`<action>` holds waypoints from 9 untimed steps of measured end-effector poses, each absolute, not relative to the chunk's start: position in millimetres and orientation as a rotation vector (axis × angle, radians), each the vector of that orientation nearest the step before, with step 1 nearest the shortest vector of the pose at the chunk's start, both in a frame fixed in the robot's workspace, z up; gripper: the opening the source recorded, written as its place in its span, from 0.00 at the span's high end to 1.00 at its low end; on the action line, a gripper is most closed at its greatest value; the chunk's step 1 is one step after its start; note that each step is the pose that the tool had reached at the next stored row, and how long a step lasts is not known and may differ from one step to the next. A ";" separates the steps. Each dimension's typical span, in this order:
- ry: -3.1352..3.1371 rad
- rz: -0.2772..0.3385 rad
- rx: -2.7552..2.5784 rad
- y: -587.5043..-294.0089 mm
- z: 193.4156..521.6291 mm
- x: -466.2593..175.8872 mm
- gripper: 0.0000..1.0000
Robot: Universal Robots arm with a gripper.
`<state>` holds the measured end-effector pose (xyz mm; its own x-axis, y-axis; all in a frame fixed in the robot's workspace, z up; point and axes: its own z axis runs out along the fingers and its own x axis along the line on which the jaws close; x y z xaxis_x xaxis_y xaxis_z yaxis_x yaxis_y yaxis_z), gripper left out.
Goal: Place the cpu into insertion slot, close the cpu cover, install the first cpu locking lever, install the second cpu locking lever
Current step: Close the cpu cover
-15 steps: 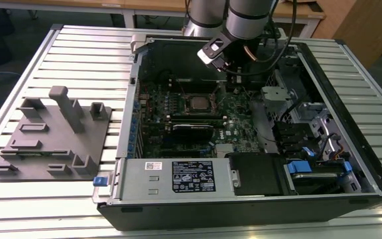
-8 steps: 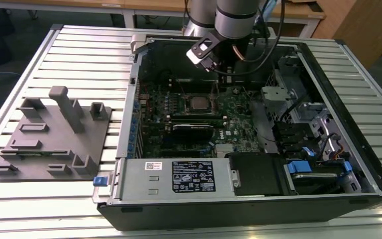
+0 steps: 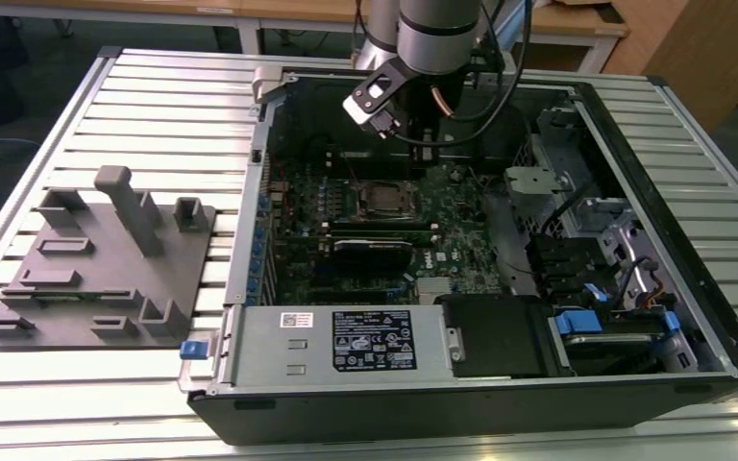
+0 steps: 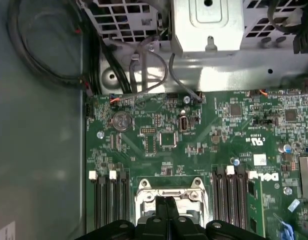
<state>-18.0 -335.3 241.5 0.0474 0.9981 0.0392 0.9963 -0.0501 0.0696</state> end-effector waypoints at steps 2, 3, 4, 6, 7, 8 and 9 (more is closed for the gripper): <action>2.149 0.119 2.256 -335.3 241.5 -18.0 0.90; 2.149 0.119 2.256 -335.3 241.4 -18.0 0.90; 2.149 0.119 2.256 -335.3 241.4 -18.1 0.90; 2.149 0.119 2.256 -335.3 241.4 -18.1 0.90; 2.149 0.119 2.257 -335.3 241.3 -18.1 0.90; 2.150 0.116 2.258 -335.3 241.0 -18.1 0.90; 2.152 0.110 2.260 -335.3 240.7 -18.2 0.90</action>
